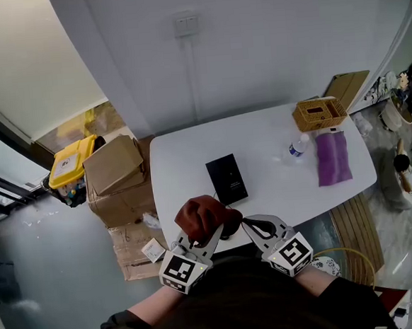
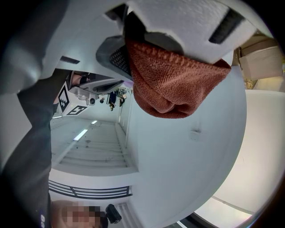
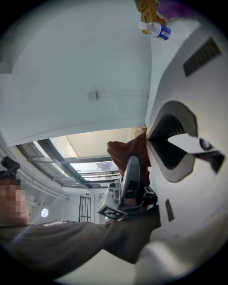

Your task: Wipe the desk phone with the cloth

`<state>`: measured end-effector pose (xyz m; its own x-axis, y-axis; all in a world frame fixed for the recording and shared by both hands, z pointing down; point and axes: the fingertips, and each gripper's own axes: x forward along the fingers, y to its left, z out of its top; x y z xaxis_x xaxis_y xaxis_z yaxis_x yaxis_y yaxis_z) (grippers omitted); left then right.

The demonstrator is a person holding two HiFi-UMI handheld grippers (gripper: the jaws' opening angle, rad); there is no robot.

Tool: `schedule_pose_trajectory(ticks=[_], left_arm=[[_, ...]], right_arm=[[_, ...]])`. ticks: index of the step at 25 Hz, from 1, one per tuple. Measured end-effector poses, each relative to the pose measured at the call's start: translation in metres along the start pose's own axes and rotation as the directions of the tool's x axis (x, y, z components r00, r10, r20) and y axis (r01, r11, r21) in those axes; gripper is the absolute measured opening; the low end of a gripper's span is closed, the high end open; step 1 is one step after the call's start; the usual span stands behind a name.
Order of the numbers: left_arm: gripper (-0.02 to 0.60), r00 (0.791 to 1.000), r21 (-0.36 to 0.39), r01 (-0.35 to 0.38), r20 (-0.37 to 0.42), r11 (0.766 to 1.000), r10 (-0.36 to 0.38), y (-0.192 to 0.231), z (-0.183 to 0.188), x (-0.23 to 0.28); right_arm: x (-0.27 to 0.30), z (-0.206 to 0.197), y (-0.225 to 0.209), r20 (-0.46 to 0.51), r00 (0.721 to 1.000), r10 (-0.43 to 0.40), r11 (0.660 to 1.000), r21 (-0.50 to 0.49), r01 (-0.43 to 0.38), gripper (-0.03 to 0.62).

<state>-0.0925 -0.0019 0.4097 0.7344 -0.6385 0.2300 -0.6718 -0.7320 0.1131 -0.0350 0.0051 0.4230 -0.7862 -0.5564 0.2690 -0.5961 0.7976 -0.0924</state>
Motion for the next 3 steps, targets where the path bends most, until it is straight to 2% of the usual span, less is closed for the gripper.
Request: schedule_pose_trajectory(ticks=[3], left_arm=[[0.057,1.0,-0.001,-0.002,0.0,1.0,0.002,0.0001,-0.0004,0.0002]], right_arm=[[-0.0004,-0.0012,-0.0005,-0.001,1.0,0.0,1.0,0.003,0.0,0.026]])
